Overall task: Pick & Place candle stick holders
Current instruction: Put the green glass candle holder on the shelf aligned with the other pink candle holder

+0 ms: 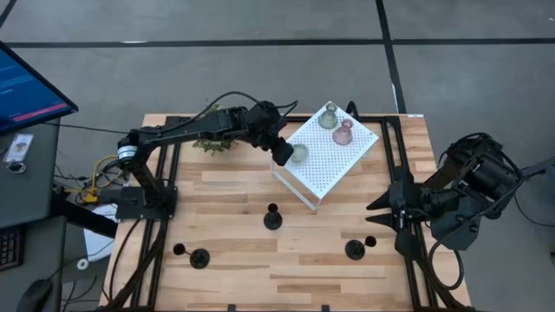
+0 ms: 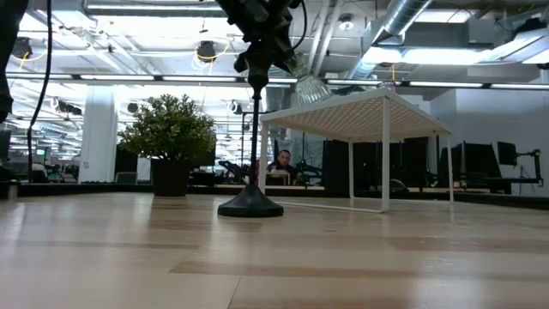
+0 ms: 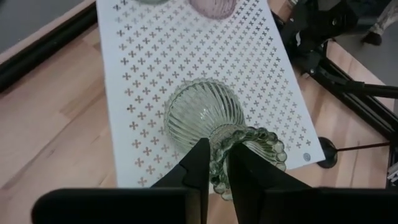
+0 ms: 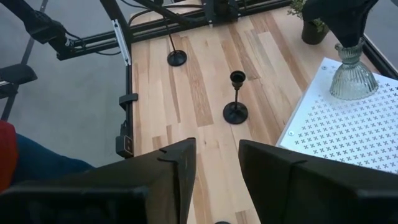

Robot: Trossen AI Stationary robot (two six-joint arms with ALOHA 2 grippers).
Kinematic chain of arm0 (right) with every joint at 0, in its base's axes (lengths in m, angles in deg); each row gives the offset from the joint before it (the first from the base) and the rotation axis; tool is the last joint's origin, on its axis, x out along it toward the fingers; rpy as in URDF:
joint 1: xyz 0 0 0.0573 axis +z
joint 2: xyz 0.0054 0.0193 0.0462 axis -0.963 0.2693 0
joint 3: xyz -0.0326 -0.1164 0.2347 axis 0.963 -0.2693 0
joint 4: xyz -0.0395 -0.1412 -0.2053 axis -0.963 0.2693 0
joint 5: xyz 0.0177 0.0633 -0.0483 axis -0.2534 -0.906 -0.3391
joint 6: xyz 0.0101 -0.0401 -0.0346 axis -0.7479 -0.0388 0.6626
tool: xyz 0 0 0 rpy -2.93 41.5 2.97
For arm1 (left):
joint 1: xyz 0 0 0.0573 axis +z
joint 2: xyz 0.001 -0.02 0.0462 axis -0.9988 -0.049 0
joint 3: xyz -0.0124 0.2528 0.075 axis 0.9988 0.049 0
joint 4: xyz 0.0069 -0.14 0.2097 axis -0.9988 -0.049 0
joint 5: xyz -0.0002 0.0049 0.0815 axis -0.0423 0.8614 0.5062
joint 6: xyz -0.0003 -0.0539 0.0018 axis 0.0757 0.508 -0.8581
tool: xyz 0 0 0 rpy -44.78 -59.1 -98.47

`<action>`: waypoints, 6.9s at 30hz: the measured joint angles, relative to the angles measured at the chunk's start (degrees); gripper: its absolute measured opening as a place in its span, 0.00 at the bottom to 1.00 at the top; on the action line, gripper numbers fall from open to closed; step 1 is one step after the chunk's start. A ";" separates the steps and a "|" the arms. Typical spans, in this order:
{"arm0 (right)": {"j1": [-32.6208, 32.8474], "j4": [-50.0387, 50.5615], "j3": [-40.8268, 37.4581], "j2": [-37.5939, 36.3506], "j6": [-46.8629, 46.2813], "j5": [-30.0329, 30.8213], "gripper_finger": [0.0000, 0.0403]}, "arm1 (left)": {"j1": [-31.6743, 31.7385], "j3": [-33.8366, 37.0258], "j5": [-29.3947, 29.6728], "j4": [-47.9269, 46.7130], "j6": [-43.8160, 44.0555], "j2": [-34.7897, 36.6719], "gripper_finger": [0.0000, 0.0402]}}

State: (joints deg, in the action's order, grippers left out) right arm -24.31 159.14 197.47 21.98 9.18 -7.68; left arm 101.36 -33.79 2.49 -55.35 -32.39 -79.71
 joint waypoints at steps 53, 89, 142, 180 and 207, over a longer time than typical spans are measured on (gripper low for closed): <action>-4.75 -0.11 0.00 0.01 0.05 5.62 0.29 | -8.31 15.23 12.71 -13.96 -3.66 31.96 0.01; -55.47 -14.96 0.00 20.43 31.67 -17.12 0.58 | -10.27 15.52 12.56 -12.28 -0.80 48.89 0.01; -61.04 -6.84 0.24 25.97 38.31 -33.70 0.05 | -10.27 15.52 11.99 -12.34 -0.85 48.87 0.02; -66.25 0.13 -32.59 -13.84 15.53 -28.59 0.04 | -10.25 15.52 13.67 -12.28 -2.38 48.87 0.02; -81.46 -5.20 -36.82 -11.57 29.97 -31.90 0.04 | -10.25 15.52 14.39 -12.28 -2.35 48.87 0.02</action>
State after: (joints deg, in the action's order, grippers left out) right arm -105.77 153.93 160.65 10.42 39.15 -39.58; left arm 91.11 -18.27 16.88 -67.63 -34.74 -30.84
